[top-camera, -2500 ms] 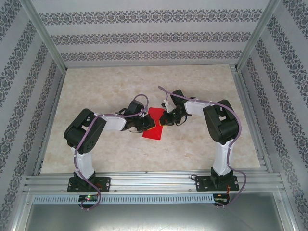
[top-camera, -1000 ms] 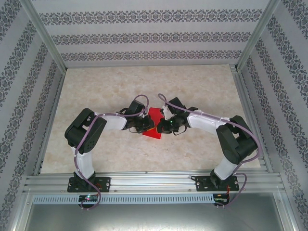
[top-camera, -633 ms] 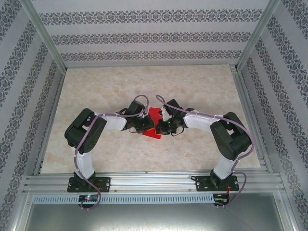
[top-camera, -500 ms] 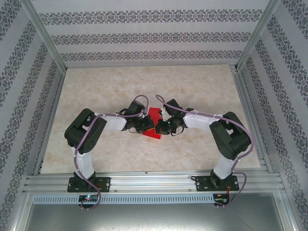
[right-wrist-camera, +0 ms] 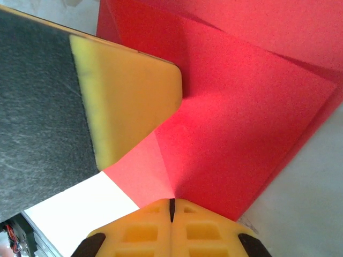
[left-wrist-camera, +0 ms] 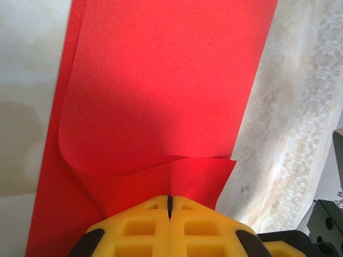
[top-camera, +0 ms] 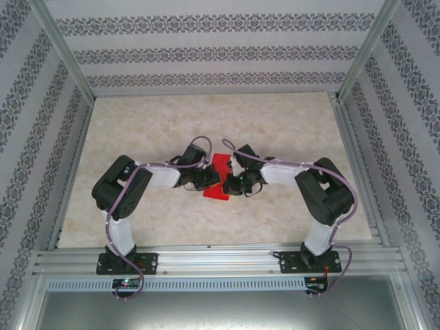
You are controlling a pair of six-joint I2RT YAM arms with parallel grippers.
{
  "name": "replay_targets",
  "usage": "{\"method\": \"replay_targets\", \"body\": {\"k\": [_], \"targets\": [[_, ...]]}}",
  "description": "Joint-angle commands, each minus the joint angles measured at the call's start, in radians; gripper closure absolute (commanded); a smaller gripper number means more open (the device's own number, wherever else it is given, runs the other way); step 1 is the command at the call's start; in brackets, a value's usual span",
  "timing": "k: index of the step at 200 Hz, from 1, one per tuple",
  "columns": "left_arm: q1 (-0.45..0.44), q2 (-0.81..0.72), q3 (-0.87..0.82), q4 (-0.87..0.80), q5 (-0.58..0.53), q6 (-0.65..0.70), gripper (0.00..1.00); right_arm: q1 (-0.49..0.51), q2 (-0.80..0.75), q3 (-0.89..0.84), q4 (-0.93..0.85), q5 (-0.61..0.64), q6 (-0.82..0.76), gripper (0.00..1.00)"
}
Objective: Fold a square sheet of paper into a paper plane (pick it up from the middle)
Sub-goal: Fold the triangle a second time at the center of the table.
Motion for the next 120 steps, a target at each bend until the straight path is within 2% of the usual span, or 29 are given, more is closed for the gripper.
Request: {"method": "replay_targets", "body": {"k": [1, 64, 120], "targets": [[-0.004, 0.043, -0.048, -0.105, -0.081, -0.014, 0.98, 0.011, 0.023, -0.013, 0.0, 0.018, 0.006, 1.0], [-0.004, 0.044, -0.052, -0.116, -0.091, -0.015, 0.98, 0.011, 0.034, -0.014, -0.018, 0.021, -0.001, 1.0], [-0.004, 0.044, -0.055, -0.124, -0.099, -0.017, 0.98, 0.014, -0.06, -0.016, -0.041, -0.027, 0.005, 1.0]]}}
